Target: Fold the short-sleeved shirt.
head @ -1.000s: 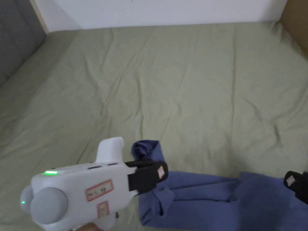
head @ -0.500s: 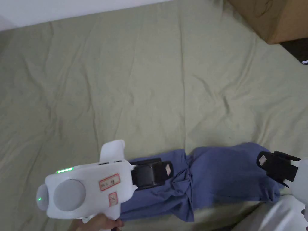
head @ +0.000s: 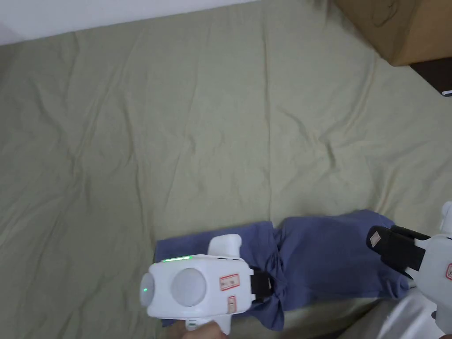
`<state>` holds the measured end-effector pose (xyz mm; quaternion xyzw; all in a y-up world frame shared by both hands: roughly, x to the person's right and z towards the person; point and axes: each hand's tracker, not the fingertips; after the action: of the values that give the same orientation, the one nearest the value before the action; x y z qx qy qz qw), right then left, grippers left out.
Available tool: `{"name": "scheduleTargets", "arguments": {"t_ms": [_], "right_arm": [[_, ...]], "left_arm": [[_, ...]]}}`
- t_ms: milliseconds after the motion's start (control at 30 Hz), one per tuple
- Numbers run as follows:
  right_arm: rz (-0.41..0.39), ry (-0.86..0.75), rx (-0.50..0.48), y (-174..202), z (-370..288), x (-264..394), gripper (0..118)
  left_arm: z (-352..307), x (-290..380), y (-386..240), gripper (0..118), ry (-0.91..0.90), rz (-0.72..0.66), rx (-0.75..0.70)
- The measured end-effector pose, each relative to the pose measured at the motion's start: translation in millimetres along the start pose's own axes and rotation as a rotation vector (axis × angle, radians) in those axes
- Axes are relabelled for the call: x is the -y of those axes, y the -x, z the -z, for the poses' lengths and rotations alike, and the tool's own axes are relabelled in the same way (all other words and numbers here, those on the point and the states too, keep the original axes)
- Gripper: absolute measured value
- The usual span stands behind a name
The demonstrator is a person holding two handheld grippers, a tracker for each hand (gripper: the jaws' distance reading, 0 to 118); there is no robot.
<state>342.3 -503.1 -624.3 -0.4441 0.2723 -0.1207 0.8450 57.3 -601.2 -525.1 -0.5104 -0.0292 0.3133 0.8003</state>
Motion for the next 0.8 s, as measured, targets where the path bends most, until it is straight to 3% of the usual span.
{"name": "scheduleTargets", "arguments": {"t_ms": [133,333,367,433,500,533,633,800], "right_arm": [[-0.009,0.0,0.01,1.9,-4.8,-0.7,3],[-0.035,0.011,0.02,10.7,-3.5,-0.8,3],[-0.041,0.014,0.019,12.4,-2.6,-1.4,3],[-0.057,0.023,0.022,17.6,0.7,-1.0,3],[-0.07,0.033,0.024,23.3,4.0,-0.1,3],[-0.077,0.04,0.022,26.5,5.7,0.5,3],[-0.114,0.062,0.02,38.6,10.1,1.5,3],[-0.172,0.089,0.01,61.3,19.5,-0.3,3]], "left_arm": [[-15.6,-4.2,-10.0,0,-0.042,0.044,0.089],[-79.9,10.4,32.4,2,-0.128,-0.051,0.13],[-91.3,13.9,46.6,14,-0.152,-0.094,0.13],[-116.4,22.0,82.8,73,-0.224,-0.204,0.123],[-132.2,31.6,118.0,106,-0.278,-0.306,0.126],[-138.0,36.4,135.3,112,-0.297,-0.358,0.119],[-145.4,44.9,173.9,112,-0.337,-0.479,0.063],[-123.2,42.0,195.7,112,-0.337,-0.534,0.269]]}}
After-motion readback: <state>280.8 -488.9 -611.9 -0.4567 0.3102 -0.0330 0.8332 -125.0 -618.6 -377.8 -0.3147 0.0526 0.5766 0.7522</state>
